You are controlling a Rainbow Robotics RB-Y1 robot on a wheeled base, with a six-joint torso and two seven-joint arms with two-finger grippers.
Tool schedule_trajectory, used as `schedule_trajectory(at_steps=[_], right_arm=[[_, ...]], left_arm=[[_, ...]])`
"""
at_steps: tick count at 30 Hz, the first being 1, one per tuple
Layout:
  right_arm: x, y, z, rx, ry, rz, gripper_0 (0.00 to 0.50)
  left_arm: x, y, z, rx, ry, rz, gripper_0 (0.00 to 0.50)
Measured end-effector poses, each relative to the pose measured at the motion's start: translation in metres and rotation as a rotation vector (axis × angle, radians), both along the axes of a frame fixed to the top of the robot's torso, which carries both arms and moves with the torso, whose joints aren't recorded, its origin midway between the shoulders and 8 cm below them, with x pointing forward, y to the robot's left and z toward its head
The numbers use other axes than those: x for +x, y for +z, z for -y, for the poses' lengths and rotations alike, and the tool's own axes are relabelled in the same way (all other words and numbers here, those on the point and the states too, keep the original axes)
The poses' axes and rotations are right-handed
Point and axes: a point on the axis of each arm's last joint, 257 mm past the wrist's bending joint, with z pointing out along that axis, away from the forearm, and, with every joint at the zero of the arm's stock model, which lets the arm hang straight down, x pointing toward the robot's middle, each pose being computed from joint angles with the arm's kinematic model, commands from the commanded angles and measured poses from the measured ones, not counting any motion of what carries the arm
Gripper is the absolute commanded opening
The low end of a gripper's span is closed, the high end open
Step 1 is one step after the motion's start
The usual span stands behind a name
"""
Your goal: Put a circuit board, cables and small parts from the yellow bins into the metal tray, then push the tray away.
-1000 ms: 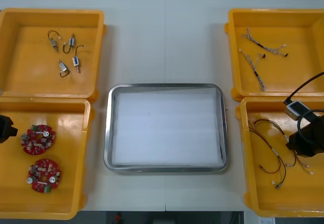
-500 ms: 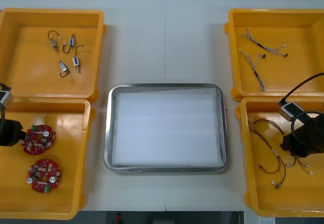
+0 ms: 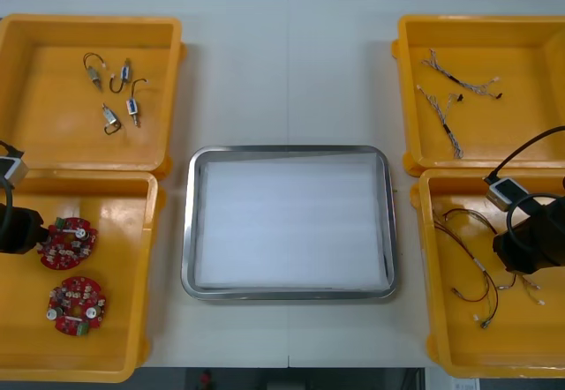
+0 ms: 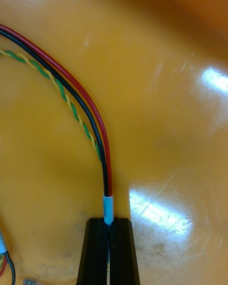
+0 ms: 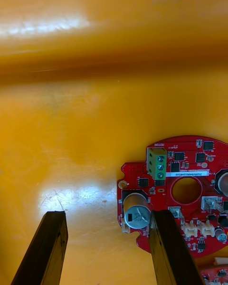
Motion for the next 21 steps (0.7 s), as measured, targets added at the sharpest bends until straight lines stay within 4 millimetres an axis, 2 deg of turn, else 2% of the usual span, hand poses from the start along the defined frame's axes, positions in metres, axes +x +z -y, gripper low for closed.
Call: schedule_trajectory(at_steps=[11, 21], right_arm=[[0.000, 0.009, 0.000, -0.015, 0.004, -0.025, 0.000], [-0.002, 0.060, 0.001, -0.024, 0.000, -0.010, 0.000]], left_arm=[[0.000, -0.011, 0.008, 0.009, -0.030, -0.005, 0.500], [0.001, -0.015, 0.003, 0.008, -0.018, 0.000, 0.500]])
